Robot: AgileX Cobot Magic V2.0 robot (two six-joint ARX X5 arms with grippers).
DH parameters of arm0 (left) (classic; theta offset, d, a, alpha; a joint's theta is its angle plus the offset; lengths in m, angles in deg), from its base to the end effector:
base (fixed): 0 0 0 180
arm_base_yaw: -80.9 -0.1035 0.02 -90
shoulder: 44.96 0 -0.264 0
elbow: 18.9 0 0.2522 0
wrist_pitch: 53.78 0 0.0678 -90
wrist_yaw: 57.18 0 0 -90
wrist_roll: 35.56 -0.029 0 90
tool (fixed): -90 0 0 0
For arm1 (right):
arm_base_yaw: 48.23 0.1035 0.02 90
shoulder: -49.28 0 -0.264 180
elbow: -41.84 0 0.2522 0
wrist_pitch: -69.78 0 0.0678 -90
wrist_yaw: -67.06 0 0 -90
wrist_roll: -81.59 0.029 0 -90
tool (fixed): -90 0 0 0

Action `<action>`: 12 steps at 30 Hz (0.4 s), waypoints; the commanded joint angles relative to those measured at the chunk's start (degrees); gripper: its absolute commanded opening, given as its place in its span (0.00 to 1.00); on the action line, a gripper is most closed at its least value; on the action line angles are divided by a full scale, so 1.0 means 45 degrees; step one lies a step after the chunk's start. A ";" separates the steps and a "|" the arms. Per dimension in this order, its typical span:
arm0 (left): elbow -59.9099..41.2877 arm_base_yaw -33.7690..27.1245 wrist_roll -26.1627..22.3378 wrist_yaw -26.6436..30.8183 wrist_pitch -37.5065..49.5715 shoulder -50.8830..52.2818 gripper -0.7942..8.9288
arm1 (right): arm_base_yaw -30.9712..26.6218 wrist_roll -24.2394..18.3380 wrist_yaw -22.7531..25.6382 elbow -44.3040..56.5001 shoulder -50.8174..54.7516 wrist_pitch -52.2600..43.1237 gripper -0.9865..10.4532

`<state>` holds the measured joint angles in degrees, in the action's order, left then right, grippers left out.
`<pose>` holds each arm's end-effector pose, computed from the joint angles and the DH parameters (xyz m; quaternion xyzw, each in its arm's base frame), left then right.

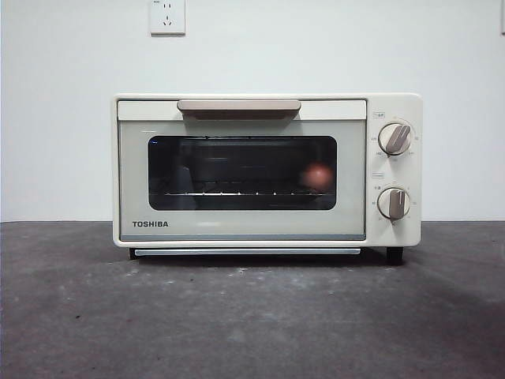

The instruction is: Eggoven

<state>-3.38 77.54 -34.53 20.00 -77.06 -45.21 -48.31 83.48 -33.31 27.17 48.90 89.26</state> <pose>0.0947 -0.0009 0.1577 -0.0188 0.0699 -0.0816 0.9940 0.0963 0.0051 0.1588 0.0205 0.0466 0.0888 0.9947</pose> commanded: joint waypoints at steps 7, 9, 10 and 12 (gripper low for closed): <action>-0.0345 -0.0024 0.0078 -0.0029 0.0121 0.0015 0.09 | -0.0024 0.0233 0.0073 0.0058 0.0039 0.0583 0.09; -0.0345 -0.0024 0.0078 -0.0029 0.0107 0.0015 0.09 | -0.0029 0.0228 0.0083 0.0058 0.0039 0.0457 0.09; -0.0345 -0.0024 0.0078 -0.0029 0.0117 0.0015 0.09 | -0.0024 0.0233 0.0078 0.0058 0.0039 0.0432 0.09; -0.0345 -0.0024 0.0078 -0.0029 0.0107 0.0015 0.09 | -0.0019 0.0233 0.0068 0.0058 0.0039 0.0306 0.09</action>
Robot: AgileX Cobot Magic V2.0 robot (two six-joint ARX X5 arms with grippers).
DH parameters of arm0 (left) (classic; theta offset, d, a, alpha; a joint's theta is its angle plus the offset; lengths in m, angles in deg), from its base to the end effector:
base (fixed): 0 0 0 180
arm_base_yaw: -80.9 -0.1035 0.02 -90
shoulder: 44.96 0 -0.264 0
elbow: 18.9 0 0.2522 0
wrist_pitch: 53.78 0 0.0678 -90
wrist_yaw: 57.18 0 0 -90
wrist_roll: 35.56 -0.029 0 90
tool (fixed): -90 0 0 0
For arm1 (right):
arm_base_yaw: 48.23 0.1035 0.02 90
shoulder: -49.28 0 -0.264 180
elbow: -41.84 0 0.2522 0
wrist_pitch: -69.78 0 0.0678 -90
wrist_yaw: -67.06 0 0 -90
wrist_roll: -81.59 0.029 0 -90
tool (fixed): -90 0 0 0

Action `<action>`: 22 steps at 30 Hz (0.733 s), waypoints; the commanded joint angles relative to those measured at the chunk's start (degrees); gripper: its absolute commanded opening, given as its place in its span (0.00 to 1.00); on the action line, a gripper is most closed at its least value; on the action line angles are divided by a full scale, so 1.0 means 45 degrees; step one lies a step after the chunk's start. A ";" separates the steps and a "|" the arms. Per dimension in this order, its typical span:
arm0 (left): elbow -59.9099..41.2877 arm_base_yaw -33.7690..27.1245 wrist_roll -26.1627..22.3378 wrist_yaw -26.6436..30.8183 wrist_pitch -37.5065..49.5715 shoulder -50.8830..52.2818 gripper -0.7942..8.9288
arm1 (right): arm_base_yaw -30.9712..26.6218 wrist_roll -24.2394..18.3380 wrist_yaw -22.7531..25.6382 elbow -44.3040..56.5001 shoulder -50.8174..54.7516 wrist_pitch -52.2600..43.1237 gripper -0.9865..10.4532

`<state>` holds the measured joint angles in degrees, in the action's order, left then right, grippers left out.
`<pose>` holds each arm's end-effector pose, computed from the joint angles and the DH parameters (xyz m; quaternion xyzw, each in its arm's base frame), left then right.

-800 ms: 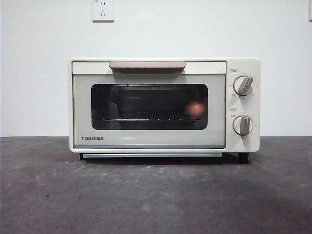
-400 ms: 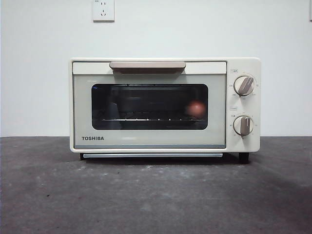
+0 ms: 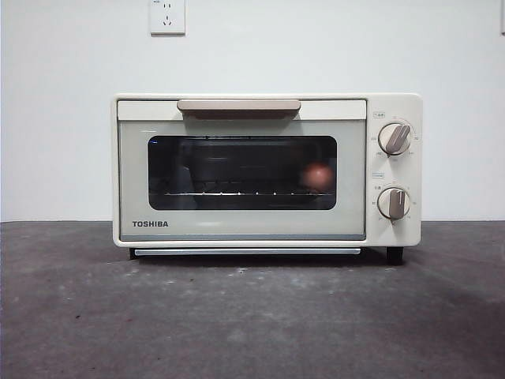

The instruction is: Eggoven

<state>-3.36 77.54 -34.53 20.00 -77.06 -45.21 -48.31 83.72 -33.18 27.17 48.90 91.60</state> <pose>0.0946 -0.0009 0.1578 -0.0187 0.0697 -0.0816 0.9940 0.0959 0.0050 0.1549 0.0244 0.0670 0.0871 0.9936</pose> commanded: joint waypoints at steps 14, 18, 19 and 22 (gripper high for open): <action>-0.0350 -0.0024 0.0078 -0.0029 0.0112 0.0015 0.09 | -0.0015 0.0180 0.0044 0.0058 0.0039 -0.0549 0.09; -0.0350 -0.0024 0.0078 -0.0029 0.0117 0.0015 0.09 | -0.0015 0.0180 0.0049 0.0058 0.0039 -0.0549 0.09; -0.0350 -0.0024 0.0078 -0.0029 0.0112 0.0015 0.09 | -0.0015 0.0180 0.0049 0.0058 0.0039 -0.0549 0.09; -0.0350 -0.0024 0.0078 -0.0029 0.0112 0.0015 0.09 | -0.0015 0.0180 0.0049 0.0053 0.0039 -0.0549 0.09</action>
